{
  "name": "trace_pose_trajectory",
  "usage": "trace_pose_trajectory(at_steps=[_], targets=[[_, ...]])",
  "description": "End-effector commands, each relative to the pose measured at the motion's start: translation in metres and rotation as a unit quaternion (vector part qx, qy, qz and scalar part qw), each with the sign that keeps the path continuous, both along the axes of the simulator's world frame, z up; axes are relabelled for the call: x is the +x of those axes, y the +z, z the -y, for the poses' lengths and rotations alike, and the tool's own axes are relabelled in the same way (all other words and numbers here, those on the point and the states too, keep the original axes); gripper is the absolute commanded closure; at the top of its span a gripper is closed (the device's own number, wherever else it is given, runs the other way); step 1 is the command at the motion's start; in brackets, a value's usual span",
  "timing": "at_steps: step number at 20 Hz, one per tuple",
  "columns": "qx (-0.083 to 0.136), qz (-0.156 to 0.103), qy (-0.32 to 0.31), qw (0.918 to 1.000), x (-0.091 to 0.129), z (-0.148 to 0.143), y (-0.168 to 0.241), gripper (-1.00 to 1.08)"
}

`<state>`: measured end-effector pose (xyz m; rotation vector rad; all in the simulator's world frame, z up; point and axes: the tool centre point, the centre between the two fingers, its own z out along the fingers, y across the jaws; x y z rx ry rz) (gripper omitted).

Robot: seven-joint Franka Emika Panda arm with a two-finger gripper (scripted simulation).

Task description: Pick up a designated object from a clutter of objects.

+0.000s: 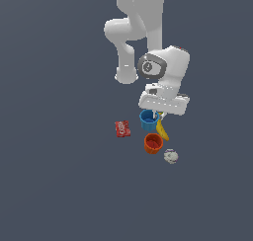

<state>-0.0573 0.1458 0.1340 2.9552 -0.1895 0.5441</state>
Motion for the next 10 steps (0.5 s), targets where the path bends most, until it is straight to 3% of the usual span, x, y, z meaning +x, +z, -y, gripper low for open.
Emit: trace_pose_trajectory(at_steps=[1, 10], targets=[[0.001, 0.000, 0.000, 1.0000, 0.003, -0.004, 0.013, 1.08], [0.002, -0.001, 0.001, 1.0000, 0.015, -0.021, 0.064, 1.08]])
